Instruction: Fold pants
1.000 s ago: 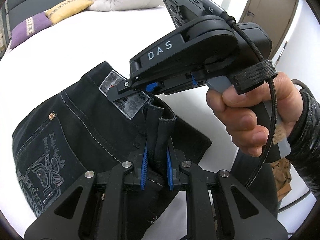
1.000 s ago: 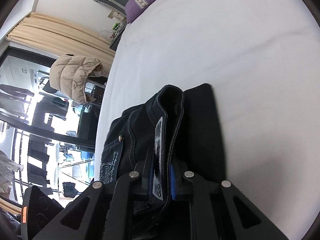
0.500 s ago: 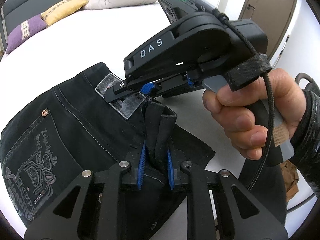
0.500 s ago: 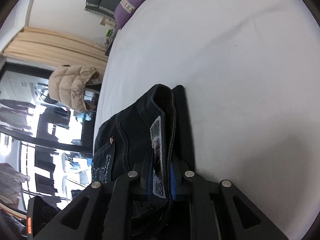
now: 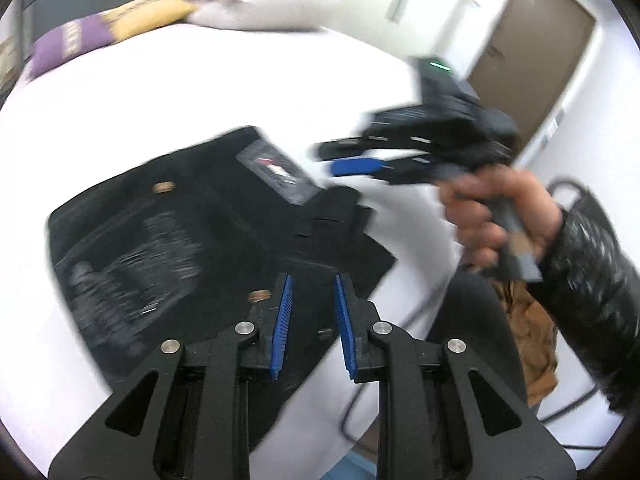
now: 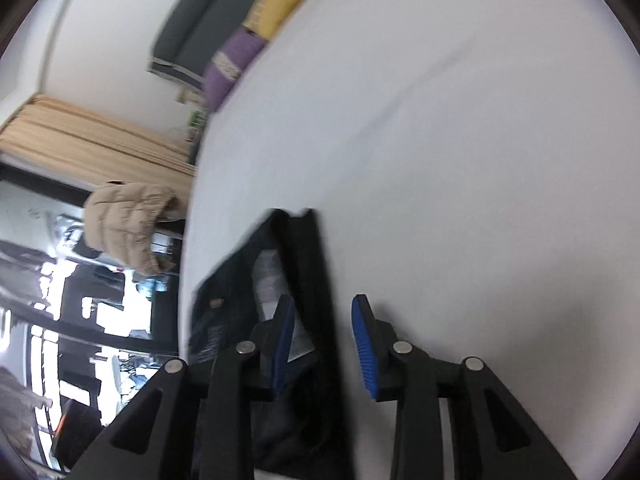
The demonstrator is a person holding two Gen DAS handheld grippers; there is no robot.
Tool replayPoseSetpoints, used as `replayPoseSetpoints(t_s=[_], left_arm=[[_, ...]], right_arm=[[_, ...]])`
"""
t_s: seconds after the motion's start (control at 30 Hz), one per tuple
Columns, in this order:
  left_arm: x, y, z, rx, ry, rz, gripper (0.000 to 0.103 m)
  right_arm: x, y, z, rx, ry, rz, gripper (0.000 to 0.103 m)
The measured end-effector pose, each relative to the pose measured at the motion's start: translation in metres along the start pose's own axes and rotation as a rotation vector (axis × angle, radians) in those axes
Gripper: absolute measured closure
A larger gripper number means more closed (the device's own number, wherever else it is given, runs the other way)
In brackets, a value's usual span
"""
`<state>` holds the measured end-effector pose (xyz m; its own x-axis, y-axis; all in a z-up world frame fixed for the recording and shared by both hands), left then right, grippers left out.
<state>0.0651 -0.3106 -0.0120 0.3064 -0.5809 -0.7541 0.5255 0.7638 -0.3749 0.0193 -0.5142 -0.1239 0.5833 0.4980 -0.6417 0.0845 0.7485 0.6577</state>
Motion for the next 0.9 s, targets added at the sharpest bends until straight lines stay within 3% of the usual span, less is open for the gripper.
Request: replayPoseSetpoints(t_s=[0.1,0.2,0.3,0.4,0.53,0.63,0.8,0.9], left_arm=[[-0.004,0.036,-0.002,-0.094,0.003,0.025,0.082],[-0.004,0.062,-0.008,-0.184,0.026,0.017,0.082],[-0.009,0.080,-0.006,-0.218,0.013,0.026,0.082],[-0.003,0.099,0.015,-0.227,-0.011,0.053,0.082],[0.015,0.137,0.055,-0.262,-0.032,0.089,0.082],[0.036,0.160,0.062,-0.287,0.010,0.099,0.082],[0.027,0.145,0.032,-0.209,-0.003,0.128,0.082],[0.010,0.115,-0.005,-0.080,-0.041,0.163,0.082]], right_arm=[[-0.006,0.035,-0.005,-0.092,-0.001,0.045,0.079],[0.011,0.048,-0.021,-0.135,0.071,0.037,0.082],[0.034,0.026,-0.040,-0.068,0.146,-0.016,0.103],[0.029,0.010,-0.046,0.001,0.103,0.042,0.103],[0.024,0.007,-0.053,-0.014,0.073,0.046,0.103],[0.026,0.003,-0.055,-0.010,0.055,0.057,0.103],[0.028,0.000,-0.060,-0.005,0.033,0.066,0.103],[0.028,0.003,-0.062,-0.011,0.022,0.057,0.103]])
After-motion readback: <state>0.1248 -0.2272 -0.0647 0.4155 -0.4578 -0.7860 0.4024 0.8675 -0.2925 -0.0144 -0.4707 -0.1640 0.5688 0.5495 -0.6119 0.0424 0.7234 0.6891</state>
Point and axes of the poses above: each gripper's, at about its wrist camera, not at the fingertips, and x roughly the way its jaws point, y to its left, z to its top, the point moved 5 cm from there along x, roughly the way its jaws point, and after that the axes turned 9 degrees about -x, right-handed, at the moved point
